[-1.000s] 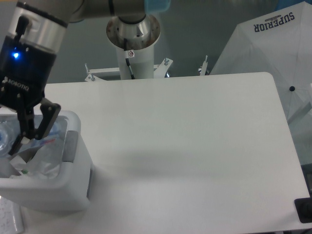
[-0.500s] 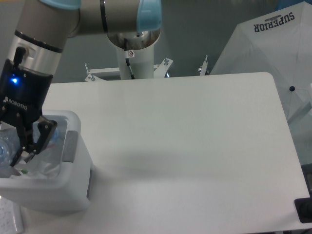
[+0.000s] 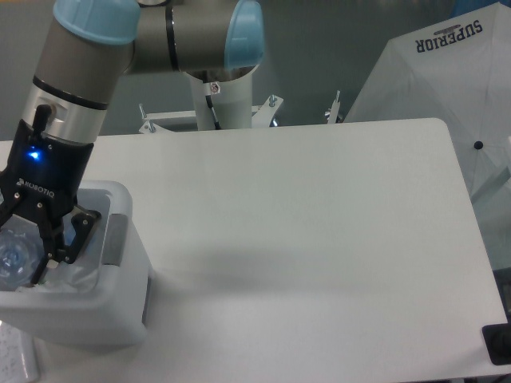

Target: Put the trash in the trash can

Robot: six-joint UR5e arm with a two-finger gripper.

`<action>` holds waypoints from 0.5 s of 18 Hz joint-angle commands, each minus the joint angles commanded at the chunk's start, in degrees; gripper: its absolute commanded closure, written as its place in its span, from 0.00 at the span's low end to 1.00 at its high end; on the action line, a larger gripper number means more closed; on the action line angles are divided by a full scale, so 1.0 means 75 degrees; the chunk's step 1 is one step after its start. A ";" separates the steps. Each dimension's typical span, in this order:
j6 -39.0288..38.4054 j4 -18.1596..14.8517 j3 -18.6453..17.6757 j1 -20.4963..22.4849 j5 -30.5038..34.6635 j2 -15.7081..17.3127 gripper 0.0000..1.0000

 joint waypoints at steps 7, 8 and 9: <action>-0.0422 -0.0023 -0.0468 0.0618 0.0152 0.0456 0.00; -0.0387 -0.0023 -0.0457 0.0853 0.0141 0.0492 0.00; -0.0387 -0.0035 -0.0423 0.0983 0.0152 0.0504 0.00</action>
